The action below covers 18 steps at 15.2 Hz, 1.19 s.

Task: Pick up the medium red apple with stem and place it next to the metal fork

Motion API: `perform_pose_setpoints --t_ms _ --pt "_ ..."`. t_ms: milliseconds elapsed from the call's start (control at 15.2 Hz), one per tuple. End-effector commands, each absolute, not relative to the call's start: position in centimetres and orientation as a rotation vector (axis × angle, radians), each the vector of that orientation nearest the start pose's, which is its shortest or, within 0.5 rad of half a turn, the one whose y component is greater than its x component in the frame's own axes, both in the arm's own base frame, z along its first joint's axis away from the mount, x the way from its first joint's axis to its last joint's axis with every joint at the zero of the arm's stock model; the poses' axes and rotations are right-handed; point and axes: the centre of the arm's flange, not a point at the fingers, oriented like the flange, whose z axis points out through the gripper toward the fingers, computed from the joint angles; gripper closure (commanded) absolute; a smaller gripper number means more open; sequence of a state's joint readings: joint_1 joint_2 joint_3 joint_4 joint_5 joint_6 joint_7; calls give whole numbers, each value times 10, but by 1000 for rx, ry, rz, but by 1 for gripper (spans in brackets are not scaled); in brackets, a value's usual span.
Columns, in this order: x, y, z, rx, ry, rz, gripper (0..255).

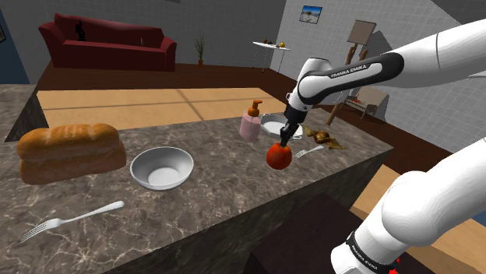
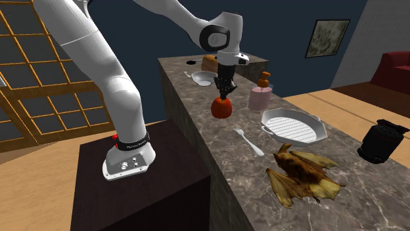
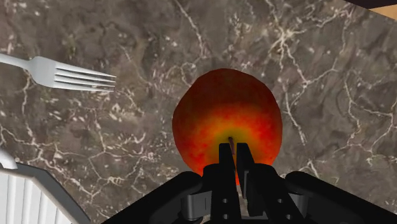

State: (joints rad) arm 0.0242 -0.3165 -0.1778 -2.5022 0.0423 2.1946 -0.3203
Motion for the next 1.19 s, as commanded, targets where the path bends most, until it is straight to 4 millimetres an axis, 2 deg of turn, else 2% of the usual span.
perform_pose_setpoints --t_ms 0,66,1122 --pt "425 -64 396 -3046 -230 -33 255" --pt "426 -64 396 -3046 -230 -33 255" --pt "426 -64 480 -3046 -230 -33 255"
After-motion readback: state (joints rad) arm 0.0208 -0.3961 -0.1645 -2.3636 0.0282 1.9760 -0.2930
